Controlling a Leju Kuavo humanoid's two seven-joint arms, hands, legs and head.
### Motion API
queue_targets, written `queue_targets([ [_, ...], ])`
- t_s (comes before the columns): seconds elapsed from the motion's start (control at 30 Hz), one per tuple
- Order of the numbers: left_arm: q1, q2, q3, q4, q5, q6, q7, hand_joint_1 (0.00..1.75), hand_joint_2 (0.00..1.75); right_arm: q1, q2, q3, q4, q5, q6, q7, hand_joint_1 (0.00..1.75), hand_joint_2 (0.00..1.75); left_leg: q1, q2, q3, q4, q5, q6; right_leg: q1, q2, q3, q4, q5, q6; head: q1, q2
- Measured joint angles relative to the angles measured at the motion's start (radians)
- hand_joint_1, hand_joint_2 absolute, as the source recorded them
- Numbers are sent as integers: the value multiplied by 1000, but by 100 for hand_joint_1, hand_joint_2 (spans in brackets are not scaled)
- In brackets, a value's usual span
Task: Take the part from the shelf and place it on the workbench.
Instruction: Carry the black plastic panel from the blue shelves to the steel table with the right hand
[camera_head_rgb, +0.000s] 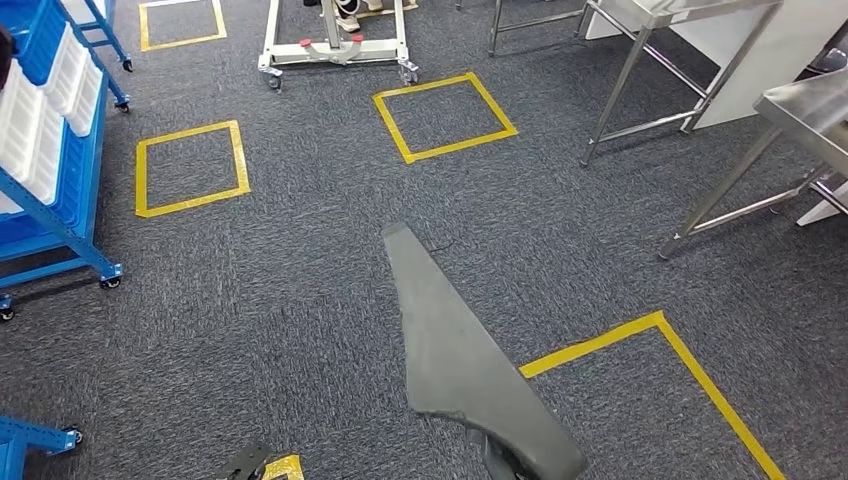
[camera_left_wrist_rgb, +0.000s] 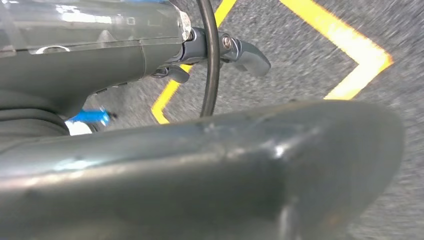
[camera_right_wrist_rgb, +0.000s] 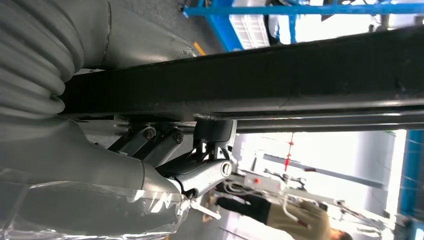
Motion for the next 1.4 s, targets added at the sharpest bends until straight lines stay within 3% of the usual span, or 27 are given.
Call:
queue_targets([
  [0.07,-22,-5,20,0,24,2,7,0,0,-6,4,-2,0,8,14,-1,175,175,0,6,5,0,-4,-10,-3,20,1,-9,5,-8,0,0],
  [0.13,-38,-8,38,0,38,-5,9,0,0,-17,9,0,1,14,24,0,175,175,1,-39,-11,42,-32,-20,-12,38,8,-21,12,-17,0,0],
  [0.2,-32,-7,58,0,58,-41,-27,0,0,-35,14,6,5,22,31,1,175,175,4,-91,-68,164,-95,-27,-16,61,10,-25,15,-23,0,0],
  [0.23,-19,-3,69,1,70,-77,-69,0,0,-42,15,9,9,30,33,-1,175,175,5,-99,-101,233,-122,-29,-16,76,10,-24,14,-24,0,0],
  [0.27,-1,6,79,1,82,-121,-125,0,0,-43,16,14,13,38,33,-4,175,175,6,-102,-124,278,-133,-31,-16,93,11,-22,13,-25,0,0],
  [0.3,19,16,87,0,99,-157,-194,0,0,-42,15,20,17,46,32,-10,175,175,8,-103,-132,287,-122,-32,-17,112,12,-20,13,-24,0,0],
  [0.37,37,25,90,-14,176,-146,-363,0,0,-35,15,34,24,57,17,-23,175,175,14,-118,-98,192,-48,-35,-19,147,13,-11,8,-19,0,0],
  [0.4,24,22,83,-22,244,-97,-459,0,0,-33,15,40,28,60,5,-30,175,175,18,-145,-73,126,-15,-35,-20,158,10,-4,4,-14,0,0],
  [0.43,0,15,72,-29,314,-46,-544,0,0,-33,15,45,31,63,-9,-34,175,175,20,-174,-54,71,7,-35,-21,162,4,5,0,-8,0,0],
  [0.5,-59,5,44,-37,407,14,-620,0,0,-34,15,51,36,66,-27,-39,175,175,21,-210,-40,29,12,-28,-23,170,-9,14,-1,5,0,0],
  [0.57,-93,0,20,-46,433,22,-604,0,0,-32,14,56,38,69,-34,-40,175,175,18,-188,-36,23,15,-14,-28,190,-16,14,4,16,0,0],
  [0.6,-101,-3,9,-48,441,23,-597,0,0,-30,14,58,38,70,-37,-40,175,175,18,-172,-33,18,17,-7,-27,183,-20,20,-1,20,0,0],
  [0.63,-104,-5,0,-50,448,24,-598,0,0,-29,14,60,39,70,-40,-40,175,175,18,-155,-30,14,18,0,-26,163,-31,41,-14,24,0,0],
  [0.7,-103,-7,-15,-53,459,19,-604,0,0,-29,13,62,40,70,-45,-39,175,175,16,-124,-28,10,18,10,-23,101,-81,141,-68,32,0,0],
  [0.77,-94,-7,-25,-53,473,8,-601,0,0,-28,13,62,44,70,-46,-38,175,175,11,-92,-28,10,15,15,-25,72,-143,261,-113,36,0,0],
  [0.8,-85,-6,-27,-53,479,3,-594,0,0,-25,12,63,47,70,-47,-37,175,175,10,-76,-27,10,12,16,-25,67,-156,284,-113,37,0,0],
  [0.83,-75,-5,-29,-53,484,2,-583,0,0,-22,12,63,50,70,-48,-35,175,175,9,-61,-24,10,10,16,-25,64,-148,268,-93,35,0,0],
  [0.87,-62,-3,-29,-53,488,3,-571,0,0,-17,11,63,52,70,-50,-34,175,175,8,-47,-19,10,6,16,-23,57,-121,215,-60,30,0,0],
  [0.93,-32,-1,-29,-53,492,7,-544,0,0,-11,10,63,54,71,-56,-31,175,175,4,-22,-10,9,-2,11,-13,17,-47,76,-7,13,0,0],
  [1.0,1,2,-29,-52,492,13,-518,0,0,-5,8,63,55,73,-65,-27,175,175,1,-2,-3,7,-8,4,-1,-9,-12,8,5,-1,0,0],
  [1.07,31,4,-29,-50,489,17,-495,0,0,5,8,63,55,76,-75,-24,175,175,0,16,5,2,-12,-5,1,7,-10,0,6,-8,0,0],
  [1.1,44,5,-29,-48,486,18,-486,0,0,11,7,63,55,77,-80,-21,175,175,1,11,9,2,-16,-10,-2,17,-5,-9,8,-11,0,0],
  [1.17,69,6,-29,-44,483,17,-475,0,0,19,6,64,55,79,-94,-16,175,175,4,-37,-5,48,-51,-19,-13,38,8,-25,14,-17,0,0],
  [1.23,100,10,-29,-39,485,9,-467,0,0,22,6,67,55,81,-107,-12,175,175,10,-89,-62,172,-113,-26,-17,62,12,-28,14,-21,0,0],
  [1.3,129,18,-28,-34,492,-8,-462,0,0,27,5,69,55,82,-117,-8,175,175,12,-101,-117,274,-140,-31,-18,93,13,-23,12,-22,0,0],
  [1.33,139,22,-27,-32,495,-19,-463,0,0,31,4,70,55,82,-122,-6,175,175,13,-103,-123,275,-123,-33,-18,109,13,-20,9,-21,0,0],
  [1.4,149,31,-26,-30,499,-47,-473,0,0,35,1,72,55,81,-132,0,175,175,16,-120,-85,169,-47,-36,-21,137,15,-9,3,-14,0,0],
])
